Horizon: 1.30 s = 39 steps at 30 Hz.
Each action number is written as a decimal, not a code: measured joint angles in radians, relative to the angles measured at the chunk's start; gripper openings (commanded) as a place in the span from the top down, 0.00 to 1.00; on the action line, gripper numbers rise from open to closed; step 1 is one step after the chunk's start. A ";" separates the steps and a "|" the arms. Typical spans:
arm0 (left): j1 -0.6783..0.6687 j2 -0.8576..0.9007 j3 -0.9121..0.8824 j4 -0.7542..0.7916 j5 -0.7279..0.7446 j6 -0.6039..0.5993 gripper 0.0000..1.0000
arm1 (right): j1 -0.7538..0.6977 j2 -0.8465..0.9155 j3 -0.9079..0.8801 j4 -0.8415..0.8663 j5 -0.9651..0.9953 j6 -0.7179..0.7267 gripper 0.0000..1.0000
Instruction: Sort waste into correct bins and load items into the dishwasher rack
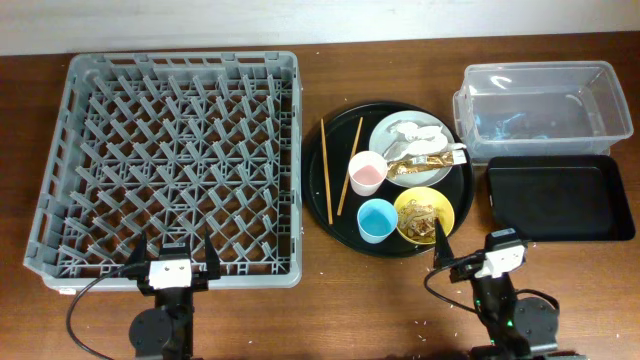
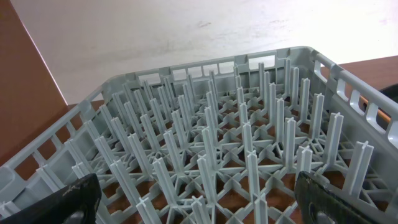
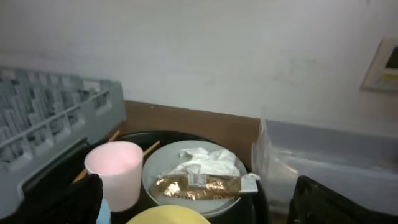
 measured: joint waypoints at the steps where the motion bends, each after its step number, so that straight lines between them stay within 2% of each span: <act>1: 0.000 0.000 0.000 0.000 0.000 0.000 0.01 | 0.000 0.000 0.026 -0.008 -0.009 0.000 0.02; 7: 0.000 0.000 0.000 0.000 0.000 0.000 0.01 | 0.000 0.030 0.262 -0.038 -0.083 0.001 0.01; 11: 0.000 -0.002 0.000 0.000 0.000 0.000 0.01 | 0.000 0.211 0.459 -0.118 -0.117 0.001 0.01; 17: 0.000 -0.003 0.000 0.000 0.003 0.000 0.01 | 0.000 0.709 0.918 -0.494 -0.134 0.000 0.01; 21: 0.000 -0.004 0.000 0.002 0.003 0.000 0.01 | 0.000 1.115 1.276 -0.786 -0.141 -0.002 0.02; 23: 0.000 -0.005 -0.001 0.000 0.003 0.000 0.01 | 0.000 1.297 1.421 -0.820 -0.171 -0.001 0.02; 28: 0.000 -0.005 -0.001 0.001 0.003 0.000 0.01 | 0.000 1.572 1.445 -0.798 -0.227 0.022 0.01; 31: 0.000 -0.005 -0.001 0.000 0.003 0.000 0.01 | 0.000 1.711 1.445 -0.803 -0.161 0.229 0.02; 33: 0.000 -0.005 -0.001 0.001 0.003 0.000 0.01 | 0.006 1.780 1.447 -0.857 -0.040 0.475 0.01; 35: 0.000 -0.005 -0.001 0.000 0.003 0.000 0.01 | 0.032 1.830 1.447 -0.836 0.064 0.670 0.02; 39: 0.000 -0.005 -0.001 0.001 0.003 0.000 0.01 | 0.106 1.915 1.447 -0.765 0.146 0.866 0.02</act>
